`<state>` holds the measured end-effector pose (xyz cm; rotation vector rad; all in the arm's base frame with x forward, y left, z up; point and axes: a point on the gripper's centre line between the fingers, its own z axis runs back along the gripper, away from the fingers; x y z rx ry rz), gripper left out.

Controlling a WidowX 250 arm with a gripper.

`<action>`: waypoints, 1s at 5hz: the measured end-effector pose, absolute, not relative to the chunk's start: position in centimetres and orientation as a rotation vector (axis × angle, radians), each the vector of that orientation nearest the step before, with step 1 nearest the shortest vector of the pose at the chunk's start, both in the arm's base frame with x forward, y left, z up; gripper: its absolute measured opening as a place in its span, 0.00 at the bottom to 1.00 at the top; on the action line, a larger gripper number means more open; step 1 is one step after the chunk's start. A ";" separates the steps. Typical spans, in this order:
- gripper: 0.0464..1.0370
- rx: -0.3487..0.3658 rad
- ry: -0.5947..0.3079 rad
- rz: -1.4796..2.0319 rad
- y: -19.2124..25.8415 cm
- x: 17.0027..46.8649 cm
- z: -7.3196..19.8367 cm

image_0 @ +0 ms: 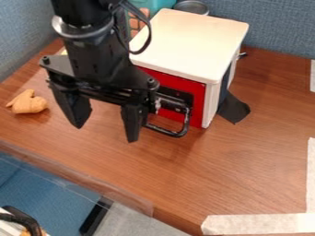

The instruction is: Open the drawer

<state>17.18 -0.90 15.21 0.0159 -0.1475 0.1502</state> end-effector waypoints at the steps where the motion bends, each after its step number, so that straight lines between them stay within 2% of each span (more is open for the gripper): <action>1: 0.96 0.017 -0.142 0.162 -0.9 17.0 14.9; 3: 0.96 0.022 -0.231 0.348 -1.4 17.3 14.5; 5: 0.96 0.005 -0.286 0.661 -0.8 18.8 11.8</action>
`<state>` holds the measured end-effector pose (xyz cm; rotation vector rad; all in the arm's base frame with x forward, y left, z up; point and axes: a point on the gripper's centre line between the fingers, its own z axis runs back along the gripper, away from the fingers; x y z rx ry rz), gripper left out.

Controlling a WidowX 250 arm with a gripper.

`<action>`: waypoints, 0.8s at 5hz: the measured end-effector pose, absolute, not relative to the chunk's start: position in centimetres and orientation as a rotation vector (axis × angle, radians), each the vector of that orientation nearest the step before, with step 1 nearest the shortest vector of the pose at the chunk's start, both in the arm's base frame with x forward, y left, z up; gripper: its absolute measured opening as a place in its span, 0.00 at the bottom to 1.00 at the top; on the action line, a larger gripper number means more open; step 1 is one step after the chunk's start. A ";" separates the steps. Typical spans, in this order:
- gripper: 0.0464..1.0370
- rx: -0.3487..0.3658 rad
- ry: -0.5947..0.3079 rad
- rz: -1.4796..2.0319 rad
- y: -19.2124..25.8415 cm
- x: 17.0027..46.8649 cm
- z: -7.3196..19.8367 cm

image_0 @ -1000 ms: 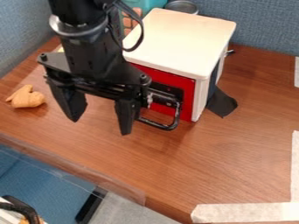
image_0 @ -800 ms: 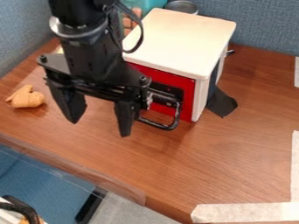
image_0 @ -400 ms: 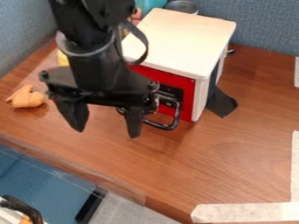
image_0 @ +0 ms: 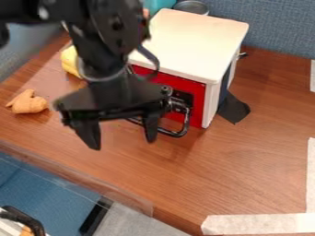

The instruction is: Open the drawer

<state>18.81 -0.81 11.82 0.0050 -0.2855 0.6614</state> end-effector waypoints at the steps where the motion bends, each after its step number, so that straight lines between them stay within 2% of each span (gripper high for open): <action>1: 0.96 -0.003 -0.310 0.840 -0.5 20.0 10.2; 4: 0.96 -0.084 -0.336 1.129 -0.1 21.8 9.3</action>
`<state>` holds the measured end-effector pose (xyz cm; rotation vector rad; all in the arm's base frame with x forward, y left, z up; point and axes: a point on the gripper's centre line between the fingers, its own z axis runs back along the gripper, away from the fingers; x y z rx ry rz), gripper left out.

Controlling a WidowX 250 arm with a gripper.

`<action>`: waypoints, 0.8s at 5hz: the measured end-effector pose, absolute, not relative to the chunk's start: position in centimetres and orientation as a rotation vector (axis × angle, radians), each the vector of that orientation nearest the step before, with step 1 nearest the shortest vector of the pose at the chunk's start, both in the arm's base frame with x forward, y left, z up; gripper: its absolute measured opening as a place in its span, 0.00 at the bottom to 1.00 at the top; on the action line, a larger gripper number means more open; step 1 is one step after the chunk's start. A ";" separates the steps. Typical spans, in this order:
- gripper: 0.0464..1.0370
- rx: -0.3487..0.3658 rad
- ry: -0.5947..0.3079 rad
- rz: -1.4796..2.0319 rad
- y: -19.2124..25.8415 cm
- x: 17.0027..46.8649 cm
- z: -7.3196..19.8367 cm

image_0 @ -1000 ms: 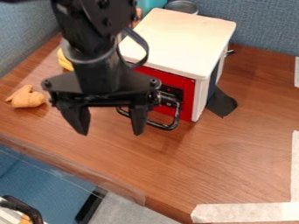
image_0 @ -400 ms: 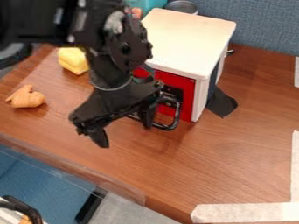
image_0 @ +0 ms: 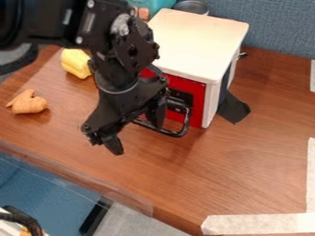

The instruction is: Open the drawer

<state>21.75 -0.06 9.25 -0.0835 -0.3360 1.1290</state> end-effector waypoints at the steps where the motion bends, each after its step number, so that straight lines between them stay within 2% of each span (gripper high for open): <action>1: 0.96 -0.109 -0.347 1.183 -0.2 22.6 9.4; 3: 0.96 -0.145 -0.328 1.295 1.1 24.2 8.0; 4: 0.96 -0.125 -0.322 1.318 1.7 24.8 6.9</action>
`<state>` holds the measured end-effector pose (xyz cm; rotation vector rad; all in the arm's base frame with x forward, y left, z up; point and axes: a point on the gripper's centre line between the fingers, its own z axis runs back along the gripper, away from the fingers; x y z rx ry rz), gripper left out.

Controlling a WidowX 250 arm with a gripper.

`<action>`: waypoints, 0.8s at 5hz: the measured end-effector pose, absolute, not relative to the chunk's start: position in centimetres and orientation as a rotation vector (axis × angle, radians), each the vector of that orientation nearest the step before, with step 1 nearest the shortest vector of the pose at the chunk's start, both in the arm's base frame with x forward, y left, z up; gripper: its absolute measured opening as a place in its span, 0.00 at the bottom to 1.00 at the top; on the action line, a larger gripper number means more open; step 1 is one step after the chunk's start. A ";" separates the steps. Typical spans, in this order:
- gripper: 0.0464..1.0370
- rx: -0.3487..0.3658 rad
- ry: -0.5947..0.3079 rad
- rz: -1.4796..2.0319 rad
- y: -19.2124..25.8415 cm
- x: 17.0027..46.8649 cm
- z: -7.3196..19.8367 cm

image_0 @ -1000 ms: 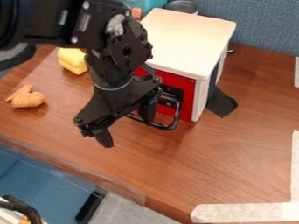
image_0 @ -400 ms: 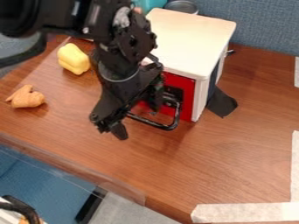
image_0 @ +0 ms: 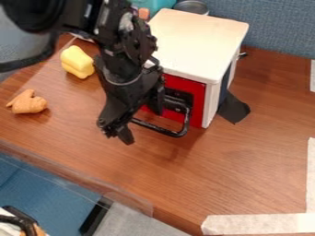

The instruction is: Open the drawer

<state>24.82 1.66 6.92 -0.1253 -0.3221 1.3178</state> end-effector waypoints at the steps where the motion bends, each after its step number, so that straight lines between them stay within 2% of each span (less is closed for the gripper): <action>1: 0.96 -0.130 -0.326 1.341 1.7 25.7 6.5; 3: 0.96 -0.101 -0.315 1.355 1.6 26.9 4.8; 4: 0.93 -0.087 -0.299 1.357 1.3 27.2 3.7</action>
